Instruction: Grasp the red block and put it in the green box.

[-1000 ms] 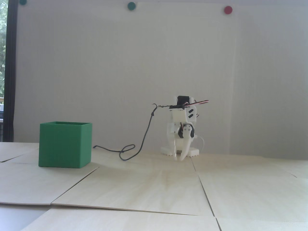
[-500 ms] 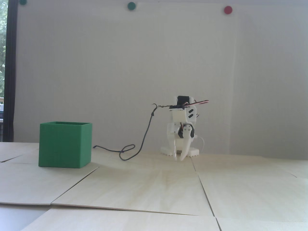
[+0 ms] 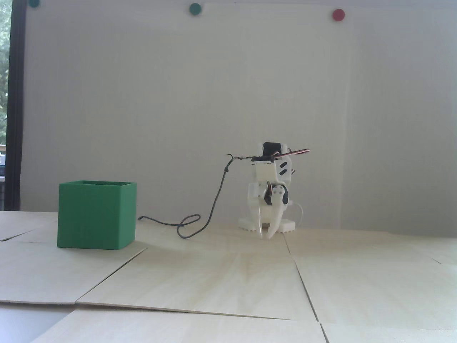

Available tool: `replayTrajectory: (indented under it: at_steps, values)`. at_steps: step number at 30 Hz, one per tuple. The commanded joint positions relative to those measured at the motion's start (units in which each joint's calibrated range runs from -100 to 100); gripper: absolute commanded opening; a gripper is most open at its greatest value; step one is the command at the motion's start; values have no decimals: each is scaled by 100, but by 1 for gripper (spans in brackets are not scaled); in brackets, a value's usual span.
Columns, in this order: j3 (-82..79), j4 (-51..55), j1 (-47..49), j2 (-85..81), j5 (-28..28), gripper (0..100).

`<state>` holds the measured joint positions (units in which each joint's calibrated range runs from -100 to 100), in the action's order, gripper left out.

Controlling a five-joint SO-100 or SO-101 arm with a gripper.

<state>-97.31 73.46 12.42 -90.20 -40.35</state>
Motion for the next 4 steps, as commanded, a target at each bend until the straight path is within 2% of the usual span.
replayTrajectory:
  at_steps: [1, 4]
  values:
    - [-82, 99, 41, -8, -4, 2]
    - [-82, 99, 41, -8, -4, 2]
